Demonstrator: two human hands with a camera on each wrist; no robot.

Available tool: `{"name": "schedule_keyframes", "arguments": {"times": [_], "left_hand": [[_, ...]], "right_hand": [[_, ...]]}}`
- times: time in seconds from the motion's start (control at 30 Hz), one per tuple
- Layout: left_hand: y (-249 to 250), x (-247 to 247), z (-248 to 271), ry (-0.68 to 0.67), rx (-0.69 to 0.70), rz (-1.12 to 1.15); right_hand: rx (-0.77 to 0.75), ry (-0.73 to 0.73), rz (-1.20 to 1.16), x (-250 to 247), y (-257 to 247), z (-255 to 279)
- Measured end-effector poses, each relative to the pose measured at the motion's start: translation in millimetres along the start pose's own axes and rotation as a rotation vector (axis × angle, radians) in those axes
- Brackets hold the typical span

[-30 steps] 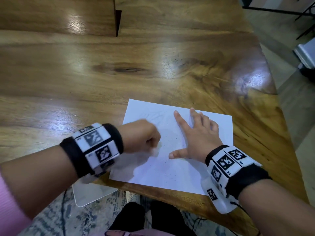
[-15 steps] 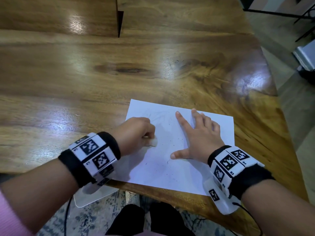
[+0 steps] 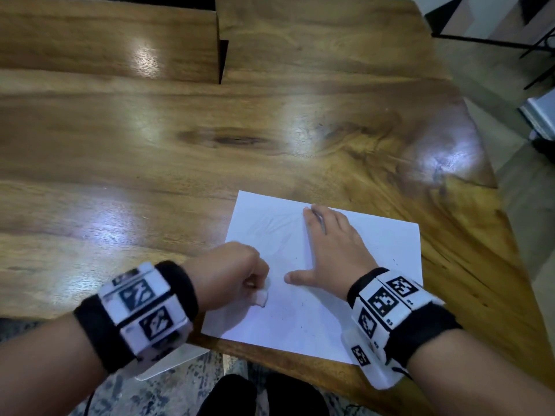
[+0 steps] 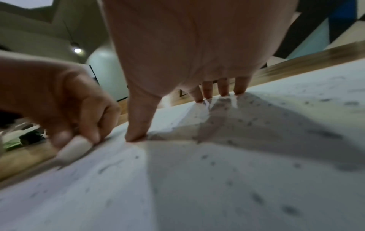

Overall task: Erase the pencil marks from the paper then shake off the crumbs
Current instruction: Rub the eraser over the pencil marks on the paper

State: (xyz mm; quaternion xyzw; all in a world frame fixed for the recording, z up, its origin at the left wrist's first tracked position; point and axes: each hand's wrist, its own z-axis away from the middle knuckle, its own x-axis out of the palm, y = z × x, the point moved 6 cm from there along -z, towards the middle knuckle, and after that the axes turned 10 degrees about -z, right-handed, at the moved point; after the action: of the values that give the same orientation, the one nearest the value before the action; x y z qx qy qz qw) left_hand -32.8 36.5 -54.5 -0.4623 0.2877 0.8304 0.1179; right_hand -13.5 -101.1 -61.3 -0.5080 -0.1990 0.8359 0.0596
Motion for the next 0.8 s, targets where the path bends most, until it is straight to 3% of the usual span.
{"name": "schedule_keyframes", "arguments": {"times": [0.2,0.37,0.5,0.67,0.73,0.8], "left_hand": [[-12,-74,-78,0.306,-0.159,0.032],[-7,-63,-90,0.259,-0.104,0.036],[-16,-33,-62,0.001,-0.097,0.021],[-5,-64,-93,0.229,-0.128,0.032],[-5,-59,-91,0.216,-0.119,0.004],[-10,-41,-71,0.085,-0.089,-0.022]], "right_hand": [[0.002,0.016,-0.053,0,3,1],[-0.003,0.034,-0.079,1,4,1],[-0.002,0.032,-0.068,2,5,0],[-0.002,0.038,-0.052,3,6,0],[-0.001,0.034,-0.063,3,6,0],[-0.002,0.037,-0.082,3,6,0]]}}
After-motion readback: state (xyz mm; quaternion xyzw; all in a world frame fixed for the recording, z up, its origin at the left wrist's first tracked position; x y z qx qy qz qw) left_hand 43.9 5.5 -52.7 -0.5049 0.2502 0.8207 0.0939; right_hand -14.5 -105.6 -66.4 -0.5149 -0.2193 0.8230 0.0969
